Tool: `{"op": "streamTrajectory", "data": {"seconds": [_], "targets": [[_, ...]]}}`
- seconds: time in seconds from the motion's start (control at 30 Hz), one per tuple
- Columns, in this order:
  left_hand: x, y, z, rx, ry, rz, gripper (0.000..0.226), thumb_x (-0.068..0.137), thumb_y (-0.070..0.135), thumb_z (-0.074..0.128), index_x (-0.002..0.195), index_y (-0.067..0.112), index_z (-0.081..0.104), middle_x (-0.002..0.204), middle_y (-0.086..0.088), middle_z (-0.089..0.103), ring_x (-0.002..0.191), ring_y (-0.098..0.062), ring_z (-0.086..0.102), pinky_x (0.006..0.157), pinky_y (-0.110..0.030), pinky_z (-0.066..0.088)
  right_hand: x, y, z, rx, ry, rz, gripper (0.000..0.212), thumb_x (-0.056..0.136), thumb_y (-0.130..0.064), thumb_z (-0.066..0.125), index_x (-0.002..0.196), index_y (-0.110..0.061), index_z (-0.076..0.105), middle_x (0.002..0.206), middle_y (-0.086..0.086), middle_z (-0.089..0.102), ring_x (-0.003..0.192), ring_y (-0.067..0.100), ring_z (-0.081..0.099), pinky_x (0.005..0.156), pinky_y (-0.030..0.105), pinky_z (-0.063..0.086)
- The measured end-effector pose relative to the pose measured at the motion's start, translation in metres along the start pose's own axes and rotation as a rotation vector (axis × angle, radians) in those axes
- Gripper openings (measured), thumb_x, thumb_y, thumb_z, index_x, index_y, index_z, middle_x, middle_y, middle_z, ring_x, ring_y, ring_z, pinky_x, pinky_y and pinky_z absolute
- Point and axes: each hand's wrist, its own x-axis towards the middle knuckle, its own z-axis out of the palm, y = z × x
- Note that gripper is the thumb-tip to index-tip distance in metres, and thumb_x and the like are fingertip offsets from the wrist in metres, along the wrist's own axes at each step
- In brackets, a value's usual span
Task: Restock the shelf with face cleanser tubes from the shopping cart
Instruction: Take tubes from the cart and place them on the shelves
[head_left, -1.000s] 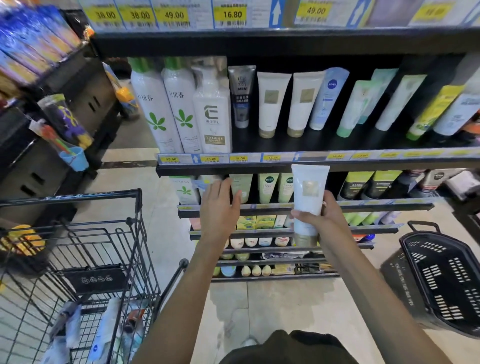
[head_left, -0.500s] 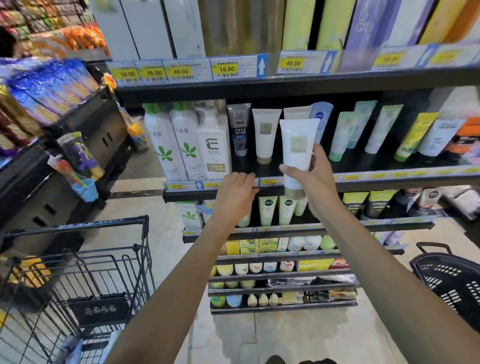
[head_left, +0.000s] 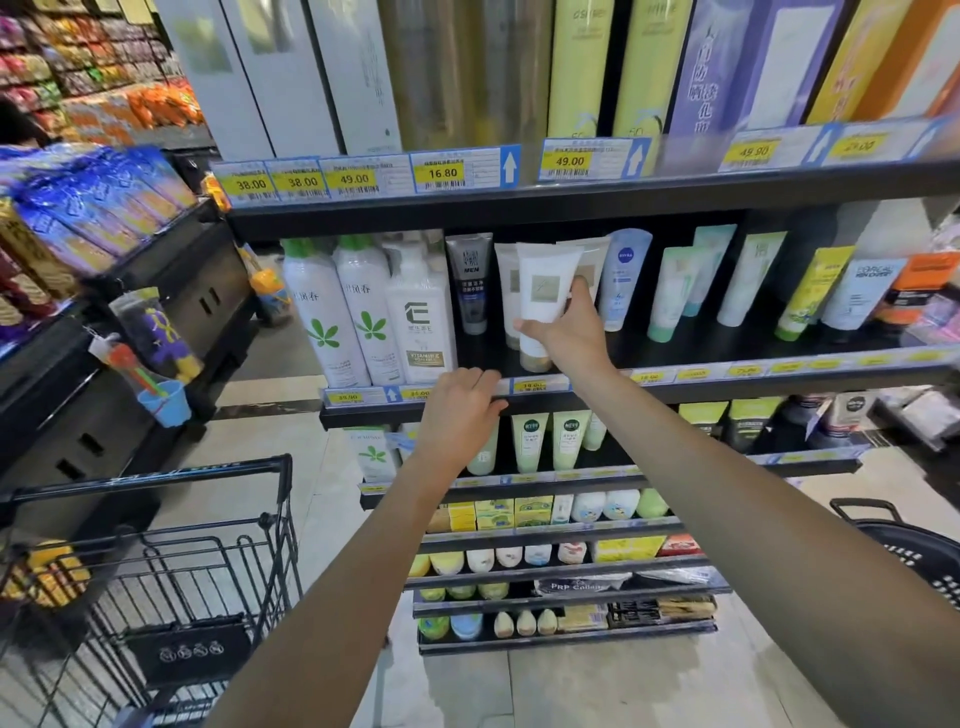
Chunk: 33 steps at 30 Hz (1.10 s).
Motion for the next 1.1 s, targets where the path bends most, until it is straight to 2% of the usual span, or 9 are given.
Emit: {"op": "streamTrajectory", "data": {"seconds": [0.03, 0.13, 0.2, 0.37, 0.5, 0.77, 1.1], "targets": [[0.000, 0.000, 0.000, -0.006, 0.001, 0.000, 0.032, 0.085, 0.023, 0.080, 0.111, 0.007, 0.068, 0.089, -0.007, 0.067, 0.083, -0.030, 0.062, 0.075, -0.042, 0.049, 0.001, 0.004, 0.003, -0.020, -0.005, 0.008, 0.061, 0.076, -0.016, 0.090, 0.123, -0.015, 0.050, 0.115, -0.003, 0.066, 0.108, 0.016, 0.062, 0.080, 0.022, 0.050], [-0.001, 0.001, 0.001, -0.016, 0.016, -0.001, 0.032, 0.085, 0.023, 0.080, 0.111, 0.008, 0.068, 0.088, -0.007, 0.066, 0.083, -0.029, 0.062, 0.075, -0.041, 0.048, -0.001, 0.017, 0.009, -0.107, -0.024, 0.021, 0.065, 0.073, -0.023, 0.092, 0.122, -0.019, 0.050, 0.119, -0.001, 0.066, 0.114, 0.021, 0.062, 0.095, 0.039, 0.054], [-0.001, 0.000, 0.002, -0.017, 0.027, -0.003, 0.031, 0.085, 0.023, 0.080, 0.110, 0.008, 0.068, 0.087, -0.006, 0.065, 0.081, -0.029, 0.062, 0.074, -0.041, 0.048, -0.004, 0.025, 0.011, -0.169, -0.042, 0.015, 0.064, 0.071, -0.028, 0.092, 0.118, -0.024, 0.048, 0.118, -0.002, 0.066, 0.115, 0.023, 0.060, 0.097, 0.043, 0.053], [-0.001, -0.001, 0.005, -0.019, 0.052, 0.004, 0.031, 0.085, 0.023, 0.080, 0.110, 0.008, 0.068, 0.087, -0.006, 0.065, 0.081, -0.028, 0.062, 0.073, -0.041, 0.048, 0.000, 0.024, 0.012, -0.251, -0.067, 0.031, 0.064, 0.073, -0.028, 0.090, 0.117, -0.026, 0.044, 0.116, -0.002, 0.060, 0.122, 0.029, 0.054, 0.098, 0.044, 0.051], [-0.002, -0.001, 0.006, -0.028, 0.058, 0.009, 0.032, 0.085, 0.022, 0.081, 0.111, 0.008, 0.068, 0.087, -0.007, 0.066, 0.081, -0.029, 0.062, 0.074, -0.041, 0.049, 0.003, 0.025, 0.012, -0.270, -0.065, 0.081, 0.063, 0.074, -0.024, 0.089, 0.116, -0.022, 0.043, 0.123, 0.006, 0.061, 0.122, 0.030, 0.055, 0.098, 0.044, 0.052], [-0.002, -0.002, 0.007, -0.025, 0.057, 0.007, 0.032, 0.086, 0.022, 0.080, 0.111, 0.007, 0.068, 0.088, -0.007, 0.066, 0.081, -0.028, 0.062, 0.074, -0.041, 0.049, 0.004, 0.022, 0.013, -0.278, -0.079, 0.108, 0.059, 0.078, -0.020, 0.086, 0.121, -0.016, 0.045, 0.115, 0.002, 0.059, 0.117, 0.028, 0.058, 0.093, 0.038, 0.052], [-0.002, -0.001, 0.006, -0.028, 0.048, -0.008, 0.032, 0.087, 0.023, 0.079, 0.112, 0.007, 0.068, 0.089, -0.007, 0.067, 0.083, -0.028, 0.062, 0.076, -0.043, 0.050, 0.004, 0.021, 0.013, -0.282, -0.070, 0.108, 0.056, 0.076, -0.021, 0.086, 0.112, -0.022, 0.043, 0.109, 0.001, 0.057, 0.116, 0.028, 0.056, 0.092, 0.047, 0.057]]}}
